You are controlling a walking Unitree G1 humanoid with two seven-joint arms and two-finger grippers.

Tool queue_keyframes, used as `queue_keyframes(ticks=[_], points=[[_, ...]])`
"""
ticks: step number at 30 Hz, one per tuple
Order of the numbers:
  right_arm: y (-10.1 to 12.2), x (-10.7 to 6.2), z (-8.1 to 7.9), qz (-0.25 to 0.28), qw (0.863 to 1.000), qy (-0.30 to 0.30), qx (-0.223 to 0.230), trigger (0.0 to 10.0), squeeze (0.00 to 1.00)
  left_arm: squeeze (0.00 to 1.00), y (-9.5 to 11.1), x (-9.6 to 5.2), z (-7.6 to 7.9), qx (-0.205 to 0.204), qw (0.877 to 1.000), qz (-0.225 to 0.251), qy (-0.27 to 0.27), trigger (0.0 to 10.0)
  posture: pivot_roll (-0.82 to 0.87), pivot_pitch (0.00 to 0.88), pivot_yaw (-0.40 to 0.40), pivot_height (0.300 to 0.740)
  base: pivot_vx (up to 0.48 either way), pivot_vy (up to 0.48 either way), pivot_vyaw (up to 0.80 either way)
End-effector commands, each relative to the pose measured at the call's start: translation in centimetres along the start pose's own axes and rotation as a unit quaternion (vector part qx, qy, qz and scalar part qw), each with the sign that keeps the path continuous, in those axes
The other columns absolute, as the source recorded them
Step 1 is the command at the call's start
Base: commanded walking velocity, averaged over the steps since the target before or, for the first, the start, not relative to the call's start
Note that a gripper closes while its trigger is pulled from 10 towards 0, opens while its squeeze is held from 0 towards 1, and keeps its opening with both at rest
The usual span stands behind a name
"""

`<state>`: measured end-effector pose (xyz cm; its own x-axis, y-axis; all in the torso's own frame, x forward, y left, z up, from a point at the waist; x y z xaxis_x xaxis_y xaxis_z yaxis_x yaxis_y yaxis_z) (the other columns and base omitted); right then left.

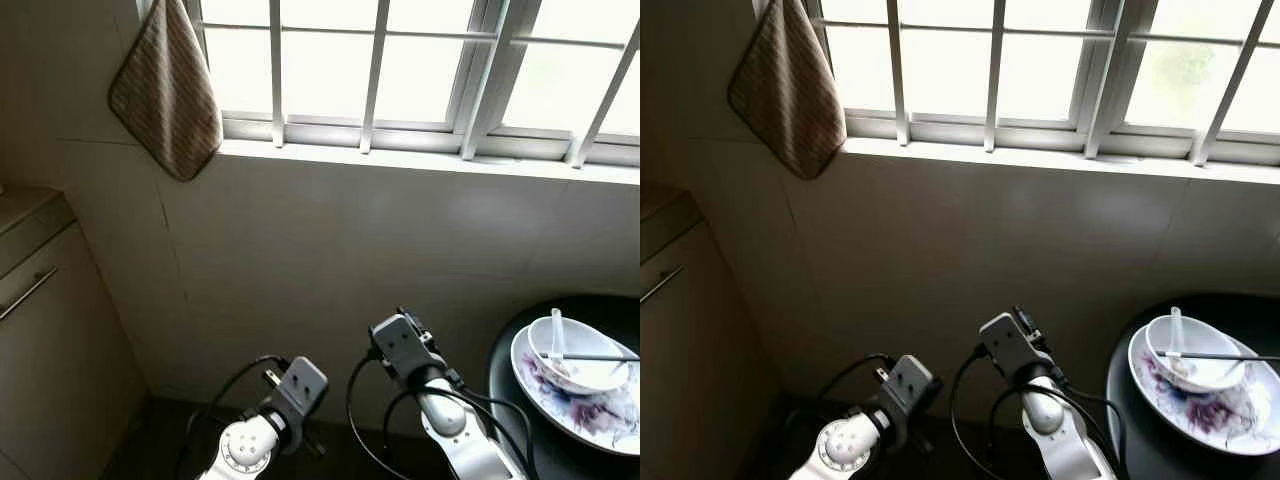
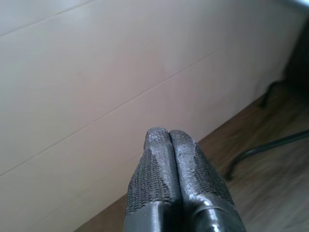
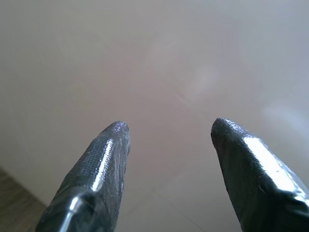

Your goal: Kitchen organization

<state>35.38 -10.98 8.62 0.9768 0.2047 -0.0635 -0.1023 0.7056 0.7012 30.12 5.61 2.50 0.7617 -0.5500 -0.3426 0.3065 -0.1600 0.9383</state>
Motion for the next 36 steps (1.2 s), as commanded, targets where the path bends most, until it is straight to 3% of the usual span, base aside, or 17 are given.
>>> queue_keyframes(ticks=[1,6,12,20,26,29,36], points=[[0.8,0.4,0.2,0.009,1.0,-0.01,0.009,10.0,0.0,0.0,0.2,-0.3,-1.0,0.004,1.0,0.005,0.012,10.0,0.04,0.0,-0.053,0.74,0.0,0.0,0.0],[0.9,0.5,0.7,0.009,1.0,-0.022,0.019,10.0,0.0,0.0,0.3,-0.3,-1.0,0.013,1.0,0.008,0.013,10.0,0.04,0.0,-0.053,0.74,0.0,0.0,0.0],[1.0,0.5,0.6,0.012,0.999,-0.025,0.02,10.0,0.0,0.0,0.3,-0.3,-1.1,0.008,1.0,0.01,0.016,10.0,0.04,0.0,-0.053,0.74,0.0,-0.464,0.0],[1.1,0.6,1.0,0.012,0.999,-0.04,0.026,10.0,0.0,0.0,0.4,-0.3,-1.3,-0.002,1.0,0.014,0.016,10.0,0.04,0.0,-0.05,0.74,0.0,0.0,0.0],[0.2,0.8,3.5,-0.008,0.995,-0.099,0.031,10.0,0.0,0.0,0.4,-0.3,-1.3,-0.003,1.0,0.014,0.016,10.0,0.04,0.0,-0.049,0.74,0.0,0.0,0.0],[-1.3,0.7,6.0,-0.045,0.985,-0.158,0.05,10.0,0.0,0.0,0.5,-0.3,-1.3,-0.004,1.0,0.015,0.017,10.0,0.04,0.0,-0.049,0.74,0.0,0.0,0.0],[-3.3,0.6,8.5,-0.084,0.971,-0.208,0.083,10.0,0.0,0.0,0.5,-0.3,-1.5,-0.006,1.0,0.015,0.018,10.0,0.04,0.0,-0.048,0.74,0.0,0.0,-0.46]])
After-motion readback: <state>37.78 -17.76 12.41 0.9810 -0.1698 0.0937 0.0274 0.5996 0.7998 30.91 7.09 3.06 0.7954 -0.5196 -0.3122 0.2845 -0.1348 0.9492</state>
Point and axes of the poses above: a point about 5 cm out from each wrist's last joint towards the gripper, its own x axis pointing out of the wrist towards the gripper, its own y axis along the axis of the wrist's last joint, z = x × y, the point moved 5 cm from there along x, pointing out of the wrist towards the gripper, and after that the axes turned 15 degrees about -x, right-handed, at the moved point
